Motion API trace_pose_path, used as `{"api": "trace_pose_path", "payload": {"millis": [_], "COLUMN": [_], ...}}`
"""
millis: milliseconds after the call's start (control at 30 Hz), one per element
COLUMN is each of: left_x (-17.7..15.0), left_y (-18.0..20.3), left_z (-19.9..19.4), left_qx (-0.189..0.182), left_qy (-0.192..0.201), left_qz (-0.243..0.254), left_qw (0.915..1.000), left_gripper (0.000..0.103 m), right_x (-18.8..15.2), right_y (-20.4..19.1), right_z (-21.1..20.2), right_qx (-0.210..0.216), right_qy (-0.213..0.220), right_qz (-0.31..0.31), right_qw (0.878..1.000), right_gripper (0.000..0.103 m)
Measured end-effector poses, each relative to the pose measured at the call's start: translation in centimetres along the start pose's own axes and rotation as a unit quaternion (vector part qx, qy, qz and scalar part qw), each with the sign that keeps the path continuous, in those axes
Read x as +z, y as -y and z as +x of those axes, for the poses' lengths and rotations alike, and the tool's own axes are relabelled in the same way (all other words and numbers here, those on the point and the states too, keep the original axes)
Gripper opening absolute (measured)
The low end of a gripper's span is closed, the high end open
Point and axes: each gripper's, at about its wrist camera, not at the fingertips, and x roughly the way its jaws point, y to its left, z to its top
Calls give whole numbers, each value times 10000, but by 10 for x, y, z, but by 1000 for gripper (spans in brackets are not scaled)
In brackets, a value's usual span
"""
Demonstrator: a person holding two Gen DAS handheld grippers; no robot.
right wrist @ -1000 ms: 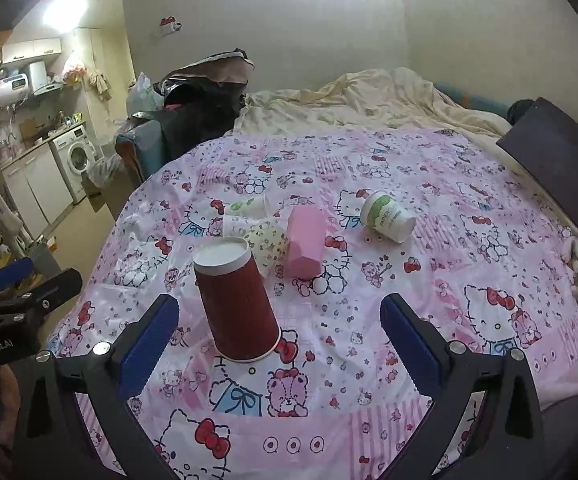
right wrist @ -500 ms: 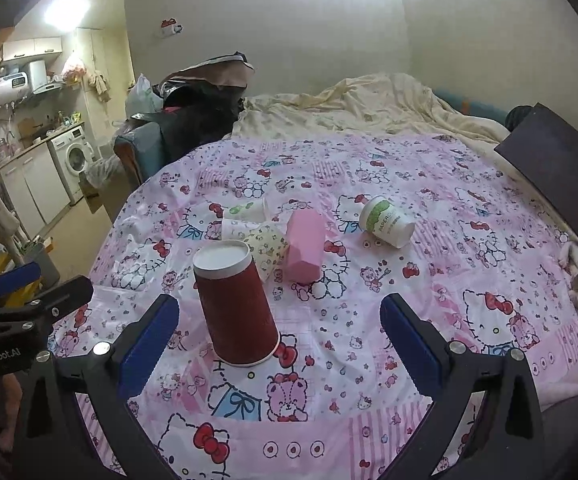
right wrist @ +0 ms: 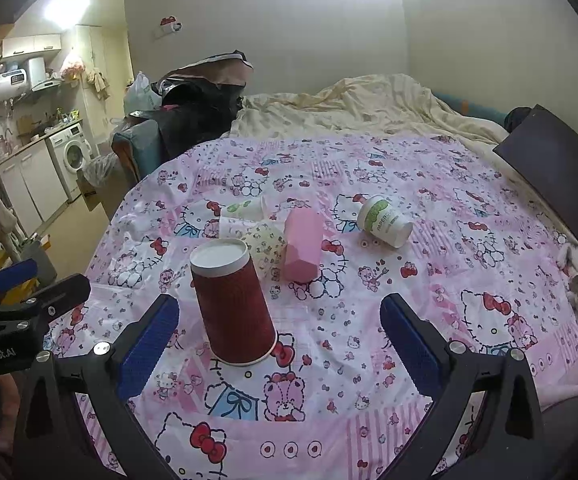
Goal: Flip cup upside down
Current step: 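Open the right tool and withdraw from the upside-down red cup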
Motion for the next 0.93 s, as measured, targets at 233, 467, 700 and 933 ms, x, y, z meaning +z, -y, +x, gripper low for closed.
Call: {"api": "trace_pose_path", "payload": {"millis": [233,467,700,933], "left_x": [0,1,1,0], "left_y": [0,-2,-2,-2], "left_z": [0,-1,-1,-2], "left_qx": [0,4,10,-9], "left_qy": [4,3,2,-21], "left_qz": [3,-19,-15,-10], "left_qw": [10000,10000,10000,10000], "left_gripper": [103,103,103,103], "right_x": [0,0,1,1], "right_y": [0,0,3,4], "right_z": [0,0,1,1], "right_qx": [-1,-5,-11,-3], "right_qy": [-1,5,11,17], "right_qz": [-3,-2,10,15], "right_qw": [10000,10000,10000,10000], "right_gripper": [103,103,103,103]}}
